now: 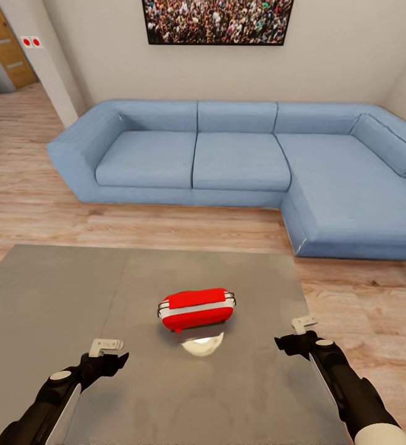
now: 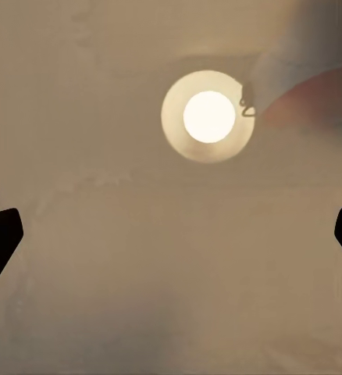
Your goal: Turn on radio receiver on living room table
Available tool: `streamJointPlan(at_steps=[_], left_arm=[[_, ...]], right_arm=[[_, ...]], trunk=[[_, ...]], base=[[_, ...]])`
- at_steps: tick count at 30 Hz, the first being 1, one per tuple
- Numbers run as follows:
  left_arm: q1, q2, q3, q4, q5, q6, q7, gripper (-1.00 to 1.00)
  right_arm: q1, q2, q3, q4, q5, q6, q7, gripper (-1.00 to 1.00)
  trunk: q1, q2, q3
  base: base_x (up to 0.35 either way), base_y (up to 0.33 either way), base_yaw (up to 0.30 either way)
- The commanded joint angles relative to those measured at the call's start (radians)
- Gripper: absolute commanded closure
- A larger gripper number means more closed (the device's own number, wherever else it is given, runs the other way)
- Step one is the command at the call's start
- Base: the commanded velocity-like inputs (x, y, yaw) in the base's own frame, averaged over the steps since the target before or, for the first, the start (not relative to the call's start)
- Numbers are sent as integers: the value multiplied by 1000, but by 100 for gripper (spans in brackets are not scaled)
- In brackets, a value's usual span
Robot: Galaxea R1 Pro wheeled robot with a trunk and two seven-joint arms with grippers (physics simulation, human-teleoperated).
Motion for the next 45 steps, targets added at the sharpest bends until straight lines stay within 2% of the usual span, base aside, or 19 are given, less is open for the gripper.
streamJointPlan(at_steps=[1, 31, 45], left_arm=[[0, 0, 0, 0, 0, 0, 0, -100], [0, -1, 0, 0, 0, 0, 1, -100], [0, -1, 0, 0, 0, 0, 0, -100]], right_arm=[[0, 0, 0, 0, 0, 0, 0, -100], [0, 12, 2, -4, 2, 1, -4, -100], [0, 12, 0, -46, 2, 1, -3, -100]], trunk=[[0, 0, -2], [0, 0, -49], [0, 0, -52]], base=[[0, 0, 0], [0, 0, 0], [0, 0, 0]])
